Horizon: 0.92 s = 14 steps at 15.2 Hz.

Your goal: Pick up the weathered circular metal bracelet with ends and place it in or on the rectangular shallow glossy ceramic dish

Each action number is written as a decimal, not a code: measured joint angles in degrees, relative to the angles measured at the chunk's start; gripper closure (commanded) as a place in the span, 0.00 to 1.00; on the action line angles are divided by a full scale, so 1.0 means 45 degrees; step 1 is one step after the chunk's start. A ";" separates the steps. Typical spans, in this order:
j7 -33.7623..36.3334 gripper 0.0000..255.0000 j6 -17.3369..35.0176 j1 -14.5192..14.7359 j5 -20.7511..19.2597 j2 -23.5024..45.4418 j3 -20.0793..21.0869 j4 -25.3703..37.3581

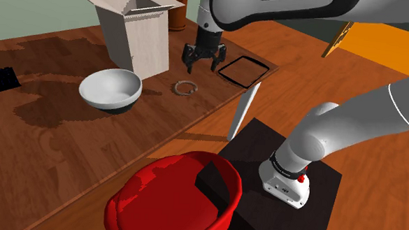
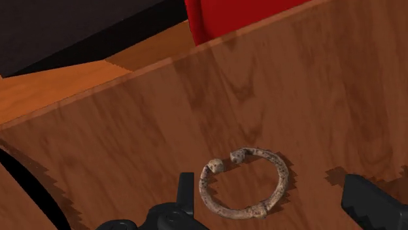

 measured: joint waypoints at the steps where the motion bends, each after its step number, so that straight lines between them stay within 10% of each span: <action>1: 0.0565 0.00 0.0344 -0.0139 -0.0168 0.0504 0.0278 0.0362; 14: 0.5707 0.00 0.3238 -0.1448 -0.3158 0.4493 0.1917 0.2666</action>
